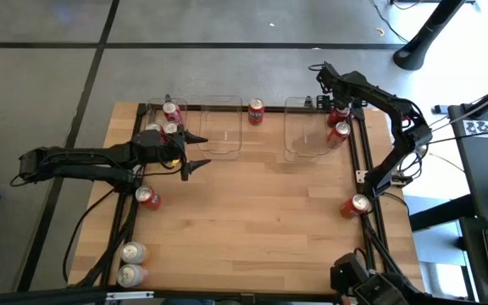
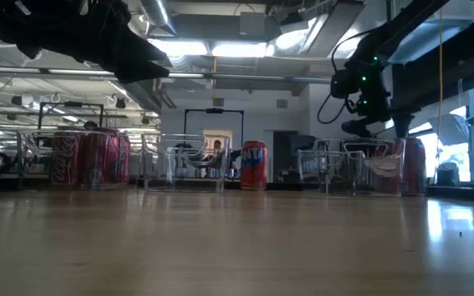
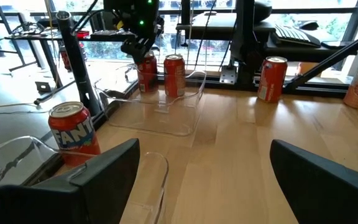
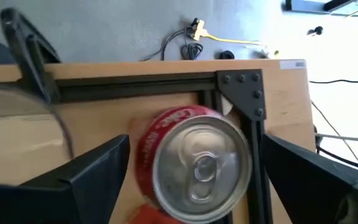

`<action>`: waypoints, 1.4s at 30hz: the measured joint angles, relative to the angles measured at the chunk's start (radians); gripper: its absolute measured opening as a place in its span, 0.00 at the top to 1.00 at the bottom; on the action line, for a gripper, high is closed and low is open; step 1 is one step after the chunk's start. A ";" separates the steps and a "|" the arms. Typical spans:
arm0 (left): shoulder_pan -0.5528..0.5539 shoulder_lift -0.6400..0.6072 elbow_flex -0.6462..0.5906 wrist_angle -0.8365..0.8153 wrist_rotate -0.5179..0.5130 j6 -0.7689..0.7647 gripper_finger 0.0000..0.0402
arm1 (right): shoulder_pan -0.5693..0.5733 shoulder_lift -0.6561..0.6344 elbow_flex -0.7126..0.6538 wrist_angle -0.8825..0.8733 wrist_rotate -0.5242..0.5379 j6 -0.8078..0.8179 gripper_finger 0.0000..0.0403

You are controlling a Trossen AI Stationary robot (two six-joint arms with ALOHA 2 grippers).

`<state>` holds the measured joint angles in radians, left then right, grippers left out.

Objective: Sort soda cans
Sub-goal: Put the red soda can into the left transparent bin

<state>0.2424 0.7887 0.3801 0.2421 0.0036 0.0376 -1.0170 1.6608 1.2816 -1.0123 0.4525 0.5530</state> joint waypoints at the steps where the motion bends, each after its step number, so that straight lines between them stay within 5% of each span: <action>1: 0.000 0.000 0.000 0.000 0.000 -0.001 0.13 | 0.000 0.000 0.000 -0.008 -0.006 0.000 0.11; 30: 0.000 0.000 0.000 0.001 0.000 -0.003 0.13 | 0.001 0.076 0.002 -0.019 -0.044 -0.017 0.11; 42: 0.000 0.000 0.000 0.001 0.000 -0.003 0.13 | 0.002 0.059 0.001 -0.016 -0.033 -0.069 0.27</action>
<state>0.2426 0.7887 0.3801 0.2432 0.0036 0.0345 -1.0149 1.7197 1.2827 -1.0287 0.4191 0.4835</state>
